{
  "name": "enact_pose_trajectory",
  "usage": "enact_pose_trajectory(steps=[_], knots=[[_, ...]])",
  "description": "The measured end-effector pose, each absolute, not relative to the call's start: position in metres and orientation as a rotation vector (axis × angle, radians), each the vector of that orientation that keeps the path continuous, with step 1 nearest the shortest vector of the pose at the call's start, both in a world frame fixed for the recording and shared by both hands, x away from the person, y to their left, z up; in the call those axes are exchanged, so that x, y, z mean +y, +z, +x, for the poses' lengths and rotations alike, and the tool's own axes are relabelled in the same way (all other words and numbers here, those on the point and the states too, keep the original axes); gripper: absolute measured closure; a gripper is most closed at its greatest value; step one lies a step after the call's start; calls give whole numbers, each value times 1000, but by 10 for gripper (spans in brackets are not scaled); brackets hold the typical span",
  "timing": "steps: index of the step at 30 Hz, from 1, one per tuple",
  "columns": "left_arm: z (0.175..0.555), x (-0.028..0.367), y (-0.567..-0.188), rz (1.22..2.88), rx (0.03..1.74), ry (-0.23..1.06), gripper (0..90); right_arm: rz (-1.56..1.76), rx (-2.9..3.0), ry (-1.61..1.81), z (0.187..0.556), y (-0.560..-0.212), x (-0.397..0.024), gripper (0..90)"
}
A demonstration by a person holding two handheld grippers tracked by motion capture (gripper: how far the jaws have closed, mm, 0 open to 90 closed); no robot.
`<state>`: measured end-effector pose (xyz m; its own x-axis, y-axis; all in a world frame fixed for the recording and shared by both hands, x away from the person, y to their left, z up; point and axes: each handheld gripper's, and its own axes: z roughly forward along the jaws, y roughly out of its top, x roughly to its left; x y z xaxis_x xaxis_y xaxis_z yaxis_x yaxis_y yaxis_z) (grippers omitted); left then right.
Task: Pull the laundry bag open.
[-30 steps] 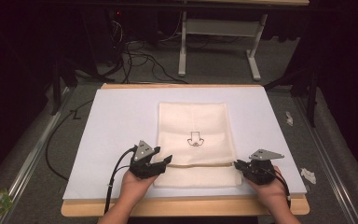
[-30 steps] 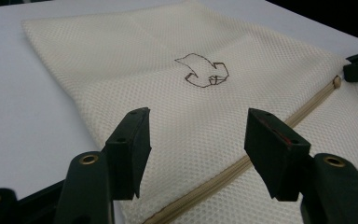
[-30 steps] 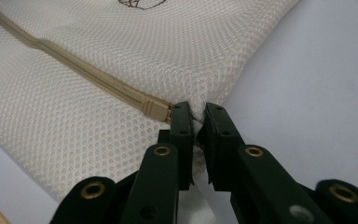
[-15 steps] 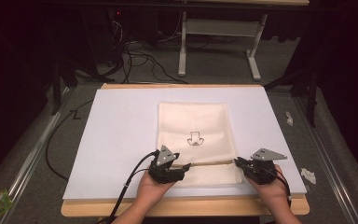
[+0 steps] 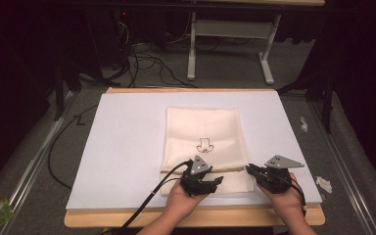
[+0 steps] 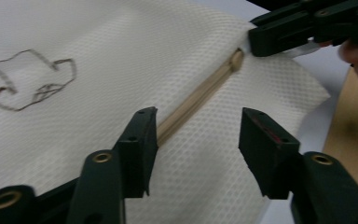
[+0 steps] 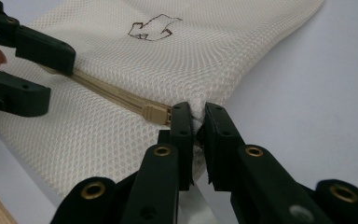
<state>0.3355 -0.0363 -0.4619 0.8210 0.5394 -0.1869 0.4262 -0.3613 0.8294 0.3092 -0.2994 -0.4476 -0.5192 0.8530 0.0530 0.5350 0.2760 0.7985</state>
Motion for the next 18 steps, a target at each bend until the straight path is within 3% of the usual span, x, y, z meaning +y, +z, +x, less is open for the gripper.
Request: enact_pose_trajectory(steps=[4,8,18], knots=[[336,-54,-462,2016,689,126,546,1235,2166,1131,310,-447,-300,841],[338,-69,-466,2006,705,106,666,1227,2165,1148,308,-446,-300,841],[343,-87,-468,1940,736,51,763,1203,2172,1159,307,-444,-298,845]])
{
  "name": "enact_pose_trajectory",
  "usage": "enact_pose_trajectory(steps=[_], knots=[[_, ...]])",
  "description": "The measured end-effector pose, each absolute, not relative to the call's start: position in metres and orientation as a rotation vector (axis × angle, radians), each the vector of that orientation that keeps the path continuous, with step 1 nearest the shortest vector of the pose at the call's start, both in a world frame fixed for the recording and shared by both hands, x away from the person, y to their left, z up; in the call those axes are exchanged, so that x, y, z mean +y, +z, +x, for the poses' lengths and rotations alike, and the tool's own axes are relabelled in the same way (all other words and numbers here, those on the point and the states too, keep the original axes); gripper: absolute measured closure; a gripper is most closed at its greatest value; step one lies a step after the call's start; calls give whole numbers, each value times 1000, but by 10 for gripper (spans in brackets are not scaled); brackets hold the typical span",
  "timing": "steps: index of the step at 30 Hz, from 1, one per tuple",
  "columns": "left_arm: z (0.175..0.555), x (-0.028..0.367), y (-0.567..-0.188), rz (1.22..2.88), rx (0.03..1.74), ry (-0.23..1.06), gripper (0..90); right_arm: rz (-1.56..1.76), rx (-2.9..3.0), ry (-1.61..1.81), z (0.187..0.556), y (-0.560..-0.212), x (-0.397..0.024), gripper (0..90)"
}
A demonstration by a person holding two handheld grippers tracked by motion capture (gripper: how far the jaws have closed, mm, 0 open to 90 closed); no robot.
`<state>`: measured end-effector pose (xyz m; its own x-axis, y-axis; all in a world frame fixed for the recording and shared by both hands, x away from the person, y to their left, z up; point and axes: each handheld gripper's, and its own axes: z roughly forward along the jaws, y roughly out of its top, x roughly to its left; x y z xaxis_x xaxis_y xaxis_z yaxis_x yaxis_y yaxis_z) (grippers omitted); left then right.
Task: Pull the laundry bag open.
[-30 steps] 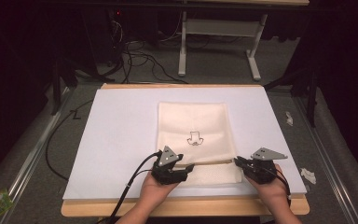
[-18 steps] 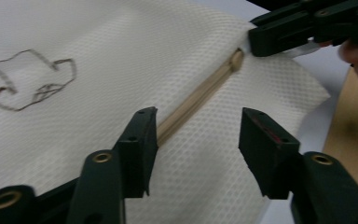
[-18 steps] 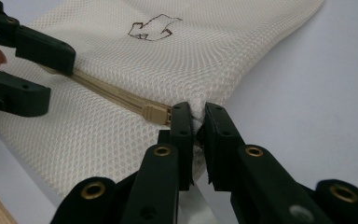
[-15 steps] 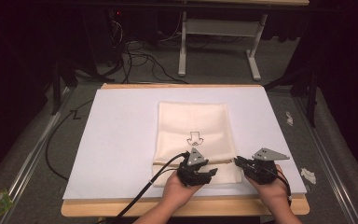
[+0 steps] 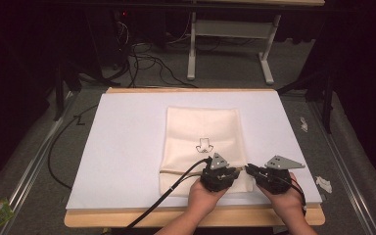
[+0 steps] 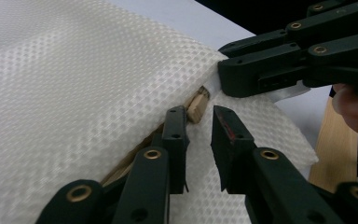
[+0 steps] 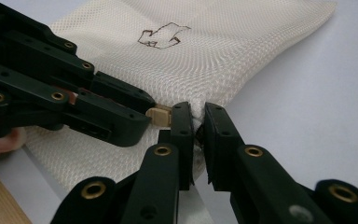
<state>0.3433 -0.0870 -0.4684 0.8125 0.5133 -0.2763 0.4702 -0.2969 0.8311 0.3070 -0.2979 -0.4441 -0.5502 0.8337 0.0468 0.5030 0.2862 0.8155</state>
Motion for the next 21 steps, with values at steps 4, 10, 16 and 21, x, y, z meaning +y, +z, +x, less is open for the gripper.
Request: enact_pose_trajectory(steps=[4,10,16,21], knots=[[343,-94,-469,1936,738,51,814,1192,2178,1157,307,-445,-297,845],[343,-97,-468,1927,748,60,866,1190,2181,1149,307,-444,-297,844],[341,-94,-469,1928,753,80,870,1184,2182,1135,306,-444,-295,845],[342,-91,-469,1933,751,64,872,1184,2190,1127,306,-444,-293,849]])
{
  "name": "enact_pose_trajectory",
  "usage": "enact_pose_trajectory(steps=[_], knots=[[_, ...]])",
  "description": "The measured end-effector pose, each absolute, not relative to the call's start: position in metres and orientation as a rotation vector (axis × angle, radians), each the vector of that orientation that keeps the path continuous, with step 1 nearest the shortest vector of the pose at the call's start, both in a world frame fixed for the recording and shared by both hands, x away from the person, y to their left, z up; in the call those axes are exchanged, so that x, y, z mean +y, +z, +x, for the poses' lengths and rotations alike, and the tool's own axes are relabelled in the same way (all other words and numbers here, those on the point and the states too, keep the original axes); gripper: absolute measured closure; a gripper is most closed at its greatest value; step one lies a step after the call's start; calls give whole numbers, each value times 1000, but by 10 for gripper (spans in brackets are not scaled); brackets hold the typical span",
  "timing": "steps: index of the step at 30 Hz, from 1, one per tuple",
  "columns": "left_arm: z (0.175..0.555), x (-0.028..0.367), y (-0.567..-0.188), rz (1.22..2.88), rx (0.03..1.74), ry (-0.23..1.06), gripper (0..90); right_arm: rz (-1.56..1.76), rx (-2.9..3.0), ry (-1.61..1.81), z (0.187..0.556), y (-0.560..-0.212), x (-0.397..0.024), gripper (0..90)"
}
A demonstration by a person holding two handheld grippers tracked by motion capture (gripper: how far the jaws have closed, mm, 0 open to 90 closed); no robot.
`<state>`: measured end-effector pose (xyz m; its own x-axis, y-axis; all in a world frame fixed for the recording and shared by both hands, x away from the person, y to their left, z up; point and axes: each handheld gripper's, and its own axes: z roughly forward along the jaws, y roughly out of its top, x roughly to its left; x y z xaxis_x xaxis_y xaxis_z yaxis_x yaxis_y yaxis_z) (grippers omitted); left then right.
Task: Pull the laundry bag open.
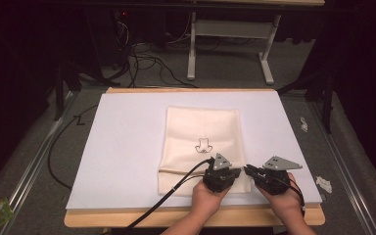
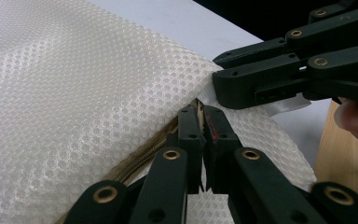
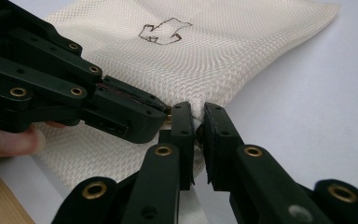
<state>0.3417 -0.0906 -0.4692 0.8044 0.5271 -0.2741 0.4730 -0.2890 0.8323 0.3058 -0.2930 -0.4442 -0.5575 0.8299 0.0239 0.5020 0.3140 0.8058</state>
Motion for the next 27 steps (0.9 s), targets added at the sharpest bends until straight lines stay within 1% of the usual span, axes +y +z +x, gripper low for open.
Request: enact_pose_trajectory(steps=[9,12,13,14,15,17,19,24,26,27], knots=[[341,-82,-470,1917,765,31,876,1184,2194,1129,305,-443,-287,861],[340,-81,-469,1916,760,30,877,1172,2201,1137,305,-441,-288,864],[341,-79,-469,1935,786,61,878,1169,2204,1137,305,-440,-288,867],[344,-74,-472,1929,816,63,877,1177,2164,1100,303,-439,-290,867],[351,-58,-479,1901,884,21,877,1222,2101,1125,304,-435,-305,867],[352,-52,-481,1892,897,7,876,1249,2088,1131,305,-436,-311,867],[350,-46,-478,1916,889,51,876,1270,2101,1120,306,-443,-315,865],[346,-30,-473,1963,885,80,875,1259,2101,1135,307,-440,-311,862],[348,-19,-471,1970,905,77,875,1249,2102,1118,307,-441,-311,862],[349,-5,-469,1977,935,94,875,1276,2084,1119,308,-441,-315,863]])
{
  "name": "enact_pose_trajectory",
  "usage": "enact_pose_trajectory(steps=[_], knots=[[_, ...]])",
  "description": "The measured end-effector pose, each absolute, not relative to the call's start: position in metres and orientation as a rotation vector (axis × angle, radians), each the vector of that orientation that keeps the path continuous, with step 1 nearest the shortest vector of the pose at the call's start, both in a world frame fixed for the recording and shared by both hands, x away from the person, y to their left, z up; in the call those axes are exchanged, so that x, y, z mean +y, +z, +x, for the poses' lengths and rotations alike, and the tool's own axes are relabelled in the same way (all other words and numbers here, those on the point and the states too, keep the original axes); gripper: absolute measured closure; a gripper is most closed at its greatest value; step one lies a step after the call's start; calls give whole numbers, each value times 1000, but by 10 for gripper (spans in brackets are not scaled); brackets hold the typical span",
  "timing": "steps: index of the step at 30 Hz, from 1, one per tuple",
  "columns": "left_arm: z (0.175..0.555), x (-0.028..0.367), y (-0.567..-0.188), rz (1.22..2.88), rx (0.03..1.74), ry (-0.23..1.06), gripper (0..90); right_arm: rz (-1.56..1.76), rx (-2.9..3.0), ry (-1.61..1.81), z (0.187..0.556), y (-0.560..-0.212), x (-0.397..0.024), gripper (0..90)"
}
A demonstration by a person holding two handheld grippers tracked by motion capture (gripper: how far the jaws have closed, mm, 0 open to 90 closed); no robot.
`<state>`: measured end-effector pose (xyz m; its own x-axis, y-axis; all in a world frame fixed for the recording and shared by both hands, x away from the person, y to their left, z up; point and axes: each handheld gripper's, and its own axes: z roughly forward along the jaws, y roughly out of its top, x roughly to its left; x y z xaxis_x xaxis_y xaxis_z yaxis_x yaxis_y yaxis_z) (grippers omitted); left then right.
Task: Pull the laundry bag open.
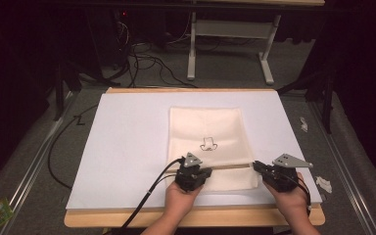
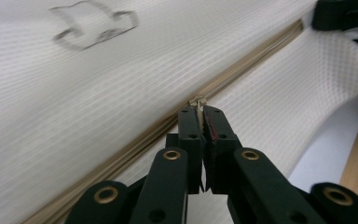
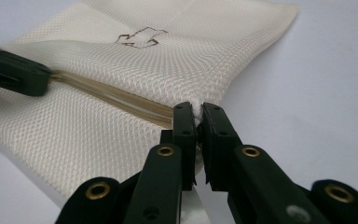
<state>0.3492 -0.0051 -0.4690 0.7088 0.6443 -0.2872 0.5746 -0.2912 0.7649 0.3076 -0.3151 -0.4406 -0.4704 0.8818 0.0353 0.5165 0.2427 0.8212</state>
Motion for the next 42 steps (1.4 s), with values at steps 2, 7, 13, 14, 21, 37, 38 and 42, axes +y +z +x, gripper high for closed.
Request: enact_pose_trajectory(steps=[2,7,13,14,21,37,38,42], knots=[[350,3,-468,1983,942,95,875,1289,2073,1116,308,-440,-318,862],[346,24,-461,2035,923,90,874,1279,2103,1139,308,-443,-319,861],[352,49,-461,2031,996,65,877,1265,2101,1093,307,-440,-312,866],[353,54,-462,2015,1012,38,877,1276,2087,1091,308,-440,-316,865],[354,104,-462,1994,1095,81,877,1434,2018,1187,310,-444,-354,865],[348,139,-453,1790,1029,177,436,1305,2068,1155,309,-451,-337,466],[347,139,-452,1790,1027,210,393,1326,2053,1149,310,-451,-337,368],[347,138,-444,1837,999,403,258,1370,1996,1129,313,-452,-342,201]])
